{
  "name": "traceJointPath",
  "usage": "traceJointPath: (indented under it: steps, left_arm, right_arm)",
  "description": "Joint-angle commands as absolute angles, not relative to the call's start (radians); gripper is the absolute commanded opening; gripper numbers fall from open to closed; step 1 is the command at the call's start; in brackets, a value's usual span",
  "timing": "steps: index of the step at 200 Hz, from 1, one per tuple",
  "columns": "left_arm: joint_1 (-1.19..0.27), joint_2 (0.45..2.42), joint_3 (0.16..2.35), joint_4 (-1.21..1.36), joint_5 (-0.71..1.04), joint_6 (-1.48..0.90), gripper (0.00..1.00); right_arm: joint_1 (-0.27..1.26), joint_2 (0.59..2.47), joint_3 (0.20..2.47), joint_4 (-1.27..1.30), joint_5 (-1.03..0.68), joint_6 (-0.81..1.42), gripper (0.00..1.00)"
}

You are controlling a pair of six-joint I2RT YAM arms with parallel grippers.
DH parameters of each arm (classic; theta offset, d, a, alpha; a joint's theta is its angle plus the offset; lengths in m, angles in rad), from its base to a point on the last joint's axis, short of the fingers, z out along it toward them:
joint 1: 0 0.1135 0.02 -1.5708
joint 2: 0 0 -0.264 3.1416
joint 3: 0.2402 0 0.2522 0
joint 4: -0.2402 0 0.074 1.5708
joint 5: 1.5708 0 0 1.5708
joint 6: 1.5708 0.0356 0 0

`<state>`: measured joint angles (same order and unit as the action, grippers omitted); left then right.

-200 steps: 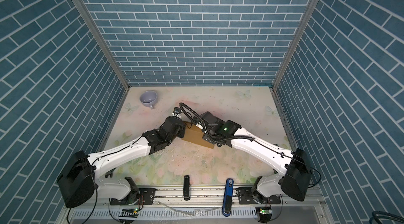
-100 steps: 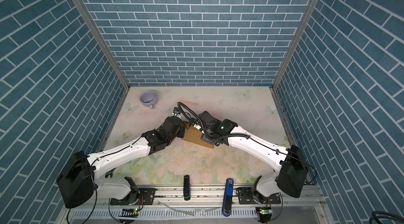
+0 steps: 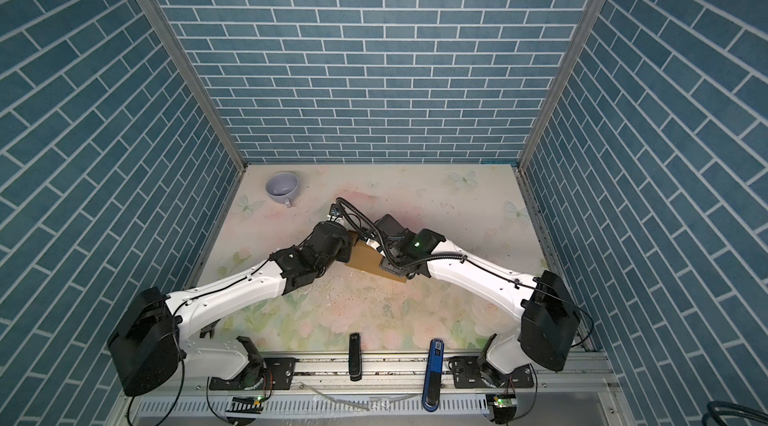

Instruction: Fold the paper box

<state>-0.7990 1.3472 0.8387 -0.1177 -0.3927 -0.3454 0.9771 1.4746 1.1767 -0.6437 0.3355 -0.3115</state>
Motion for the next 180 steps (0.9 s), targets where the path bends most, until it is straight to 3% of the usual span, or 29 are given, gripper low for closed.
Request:
traceJointPath:
  steps: [1, 97, 180]
  left_arm:
    - [-0.811, 1.375, 0.799, -0.279, -0.336, -0.348, 0.0]
    - [-0.81, 1.373, 0.779, -0.252, -0.339, -0.352, 0.0]
    - [-0.81, 1.368, 0.771, -0.224, -0.35, -0.342, 0.0]
  right_arm:
    - [0.982, 1.486, 1.139, -0.628, 0.336, -0.282, 0.73]
    - [1.0, 1.49, 1.111, -0.616, 0.38, -0.26, 0.62]
    - [1.022, 1.479, 1.049, -0.525, 0.435, -0.247, 0.58]
